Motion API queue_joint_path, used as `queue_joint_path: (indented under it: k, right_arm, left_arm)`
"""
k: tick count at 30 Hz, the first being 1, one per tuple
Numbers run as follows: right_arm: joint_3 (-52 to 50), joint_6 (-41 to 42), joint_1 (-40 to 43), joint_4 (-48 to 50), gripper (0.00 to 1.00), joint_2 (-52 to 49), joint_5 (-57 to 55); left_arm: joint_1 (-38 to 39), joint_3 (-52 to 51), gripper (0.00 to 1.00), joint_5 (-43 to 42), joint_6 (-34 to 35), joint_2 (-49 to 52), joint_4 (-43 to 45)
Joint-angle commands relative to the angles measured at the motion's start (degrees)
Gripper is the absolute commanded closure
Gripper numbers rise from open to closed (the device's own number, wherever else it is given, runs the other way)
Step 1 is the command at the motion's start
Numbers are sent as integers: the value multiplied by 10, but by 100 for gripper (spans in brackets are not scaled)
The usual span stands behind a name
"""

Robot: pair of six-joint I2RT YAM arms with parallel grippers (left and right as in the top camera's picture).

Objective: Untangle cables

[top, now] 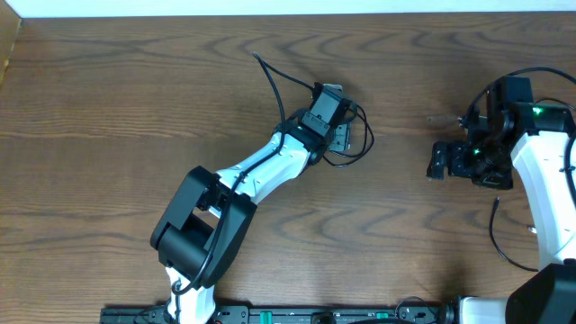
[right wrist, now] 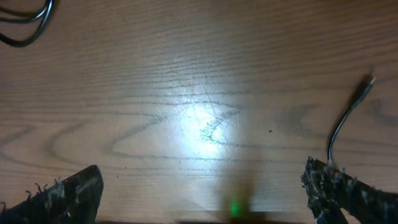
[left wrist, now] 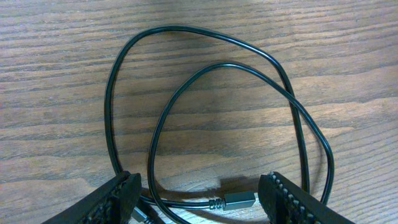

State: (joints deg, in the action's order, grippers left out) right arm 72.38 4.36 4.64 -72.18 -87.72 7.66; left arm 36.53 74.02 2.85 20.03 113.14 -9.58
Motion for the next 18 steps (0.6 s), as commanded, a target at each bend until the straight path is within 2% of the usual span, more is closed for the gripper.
queue_joint_path:
  k: [1,6,13,18]
  right_arm:
    - [-2,7,-3,-3,1,1,-4]
    - [-2,7,-3,-5,1,1,-4]
    - [-2,7,-4,-5,1,1,-4]
    - [-2,7,-4,-5,1,1,-4]
  left_arm:
    - [-2,1,33,-3,-10,24,-4]
    - [-1,-1,27,-3,-9,34,-10]
    - [-1,-5,28,-3,-8,34,-64]
    - [-1,-7,29,-6,17,34,-128]
